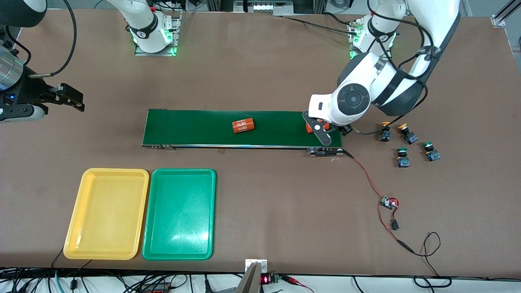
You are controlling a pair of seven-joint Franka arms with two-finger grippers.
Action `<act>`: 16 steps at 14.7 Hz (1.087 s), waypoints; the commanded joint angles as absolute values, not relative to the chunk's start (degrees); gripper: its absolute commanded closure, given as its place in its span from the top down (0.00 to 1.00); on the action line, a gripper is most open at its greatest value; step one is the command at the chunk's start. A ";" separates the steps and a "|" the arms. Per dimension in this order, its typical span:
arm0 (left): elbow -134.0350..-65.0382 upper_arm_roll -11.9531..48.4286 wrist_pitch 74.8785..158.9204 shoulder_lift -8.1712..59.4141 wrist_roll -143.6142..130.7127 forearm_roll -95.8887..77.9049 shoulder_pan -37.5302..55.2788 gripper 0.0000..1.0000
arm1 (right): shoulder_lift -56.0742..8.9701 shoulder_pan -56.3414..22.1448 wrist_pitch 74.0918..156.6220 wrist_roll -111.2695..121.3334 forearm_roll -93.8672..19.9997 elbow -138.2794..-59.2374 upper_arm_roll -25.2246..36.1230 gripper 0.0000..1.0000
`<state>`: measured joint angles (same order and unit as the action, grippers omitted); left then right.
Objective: Sort buttons by color to trays
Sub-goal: 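Set the cylinder on the belt, open the left gripper, withdraw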
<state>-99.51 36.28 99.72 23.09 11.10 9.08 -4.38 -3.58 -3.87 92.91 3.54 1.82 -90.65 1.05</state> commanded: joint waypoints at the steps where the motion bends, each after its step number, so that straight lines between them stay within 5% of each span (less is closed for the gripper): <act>1: -97.91 35.34 98.00 23.99 -2.07 10.37 -5.45 1.00 | -3.52 -3.52 92.72 4.57 1.85 -90.44 0.97 1.00; 6: -88.00 28.49 95.46 27.23 -2.56 12.04 -7.91 1.00 | -3.69 -3.43 92.81 4.57 1.85 -90.44 0.97 1.00; 16: -88.68 28.30 94.30 30.85 -2.11 10.28 -16.86 1.00 | -3.87 -3.52 92.81 4.57 1.41 -90.44 0.97 1.00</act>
<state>-89.10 27.82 95.23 29.80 -1.90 10.79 -14.52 -3.99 -3.87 92.91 3.54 1.79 -90.65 1.04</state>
